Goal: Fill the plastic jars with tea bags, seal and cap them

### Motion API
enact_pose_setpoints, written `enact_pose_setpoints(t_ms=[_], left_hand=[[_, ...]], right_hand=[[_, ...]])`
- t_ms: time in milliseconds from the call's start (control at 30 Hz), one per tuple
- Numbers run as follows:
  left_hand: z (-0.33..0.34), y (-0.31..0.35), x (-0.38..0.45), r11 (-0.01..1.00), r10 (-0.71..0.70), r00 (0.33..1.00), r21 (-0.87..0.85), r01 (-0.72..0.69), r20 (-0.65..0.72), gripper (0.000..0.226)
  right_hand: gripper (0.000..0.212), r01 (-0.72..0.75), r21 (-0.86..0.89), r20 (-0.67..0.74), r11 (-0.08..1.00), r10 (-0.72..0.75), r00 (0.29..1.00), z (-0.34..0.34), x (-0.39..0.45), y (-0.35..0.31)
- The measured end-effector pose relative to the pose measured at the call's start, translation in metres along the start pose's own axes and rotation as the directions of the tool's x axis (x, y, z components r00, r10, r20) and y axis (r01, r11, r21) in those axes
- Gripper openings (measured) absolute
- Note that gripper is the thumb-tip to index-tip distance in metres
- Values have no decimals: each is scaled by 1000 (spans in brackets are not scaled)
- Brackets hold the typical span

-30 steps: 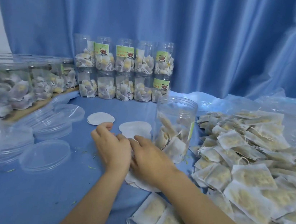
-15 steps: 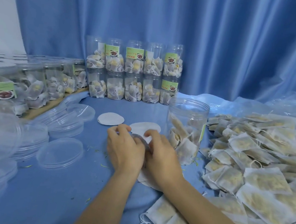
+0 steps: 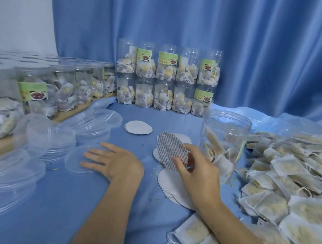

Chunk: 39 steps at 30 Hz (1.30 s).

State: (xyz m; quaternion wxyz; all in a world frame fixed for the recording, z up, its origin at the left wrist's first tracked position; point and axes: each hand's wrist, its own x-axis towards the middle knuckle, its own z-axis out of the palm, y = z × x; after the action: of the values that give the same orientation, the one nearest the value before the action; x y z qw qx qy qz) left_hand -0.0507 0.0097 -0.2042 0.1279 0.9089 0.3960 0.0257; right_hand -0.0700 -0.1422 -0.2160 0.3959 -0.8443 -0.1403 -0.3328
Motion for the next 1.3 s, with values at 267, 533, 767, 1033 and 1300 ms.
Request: enact_pose_setpoints(t_ms=[267, 533, 767, 1033, 1300], left_hand=[[10, 13, -16, 800, 483, 770, -148, -582, -417, 63], [25, 10, -9, 846, 516, 843, -62, -529, -151, 55], [-4, 28, -39, -261, 263, 964, -965, 27, -44, 40], [-3, 30, -43, -250, 681, 697, -823, 510, 225, 54], [-4, 29, -44, -233, 786, 590, -794, 561, 186, 65]], right_hand=[[22, -63, 65, -7, 996, 64, 998, -1, -1, 4], [25, -52, 88, -18, 995, 54, 998, -1, -1, 6], [20, -222, 437, -41, 872, 266, 963, -6, 5, 3], [16, 444, -71, -317, 893, -442, 839, -26, 20, 4], [30, 576, -362, -130, 733, -652, 747, -24, 21, 9]])
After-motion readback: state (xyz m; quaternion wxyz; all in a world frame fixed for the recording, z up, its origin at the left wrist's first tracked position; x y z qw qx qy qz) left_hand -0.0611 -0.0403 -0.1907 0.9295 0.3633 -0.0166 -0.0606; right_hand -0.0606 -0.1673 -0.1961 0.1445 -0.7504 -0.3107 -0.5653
